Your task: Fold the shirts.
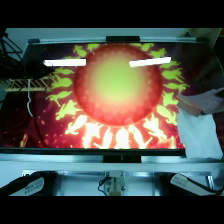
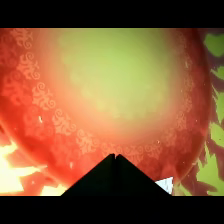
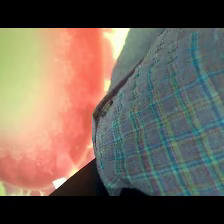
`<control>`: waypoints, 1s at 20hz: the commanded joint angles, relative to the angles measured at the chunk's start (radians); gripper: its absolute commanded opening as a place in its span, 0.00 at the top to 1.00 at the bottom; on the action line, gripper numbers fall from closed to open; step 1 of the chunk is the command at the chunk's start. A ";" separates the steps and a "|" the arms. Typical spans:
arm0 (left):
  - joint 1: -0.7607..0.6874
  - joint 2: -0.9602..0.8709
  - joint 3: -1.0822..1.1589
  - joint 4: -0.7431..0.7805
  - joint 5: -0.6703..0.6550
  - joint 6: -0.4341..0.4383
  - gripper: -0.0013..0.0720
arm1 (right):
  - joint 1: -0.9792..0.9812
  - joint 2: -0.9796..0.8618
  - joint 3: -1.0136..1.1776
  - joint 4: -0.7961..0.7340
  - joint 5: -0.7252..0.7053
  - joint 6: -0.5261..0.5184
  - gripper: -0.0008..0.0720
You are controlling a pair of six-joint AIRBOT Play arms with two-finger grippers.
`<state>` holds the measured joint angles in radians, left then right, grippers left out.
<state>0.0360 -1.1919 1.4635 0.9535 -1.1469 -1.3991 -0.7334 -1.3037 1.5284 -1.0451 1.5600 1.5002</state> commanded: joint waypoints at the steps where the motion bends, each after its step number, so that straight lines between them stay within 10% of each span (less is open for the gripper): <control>1: -0.002 0.000 0.000 0.000 0.000 0.000 0.95 | -0.070 0.032 0.002 -0.118 0.135 0.036 0.92; 11: -0.011 0.000 0.000 0.000 0.004 0.026 0.95 | -0.070 0.156 -0.424 -0.628 0.161 0.061 0.91; 14: -0.022 -0.002 0.000 0.000 0.013 0.025 0.95 | -0.069 0.158 -0.554 -0.630 0.069 0.060 0.17; 20: -0.063 -0.027 0.000 0.137 0.011 0.002 0.95 | -0.066 0.159 -0.334 -0.480 -0.088 0.009 0.18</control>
<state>-0.0002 -1.2083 1.4635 0.9825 -1.1355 -1.3754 -0.8013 -1.1481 1.0954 -1.6184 1.5806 1.5295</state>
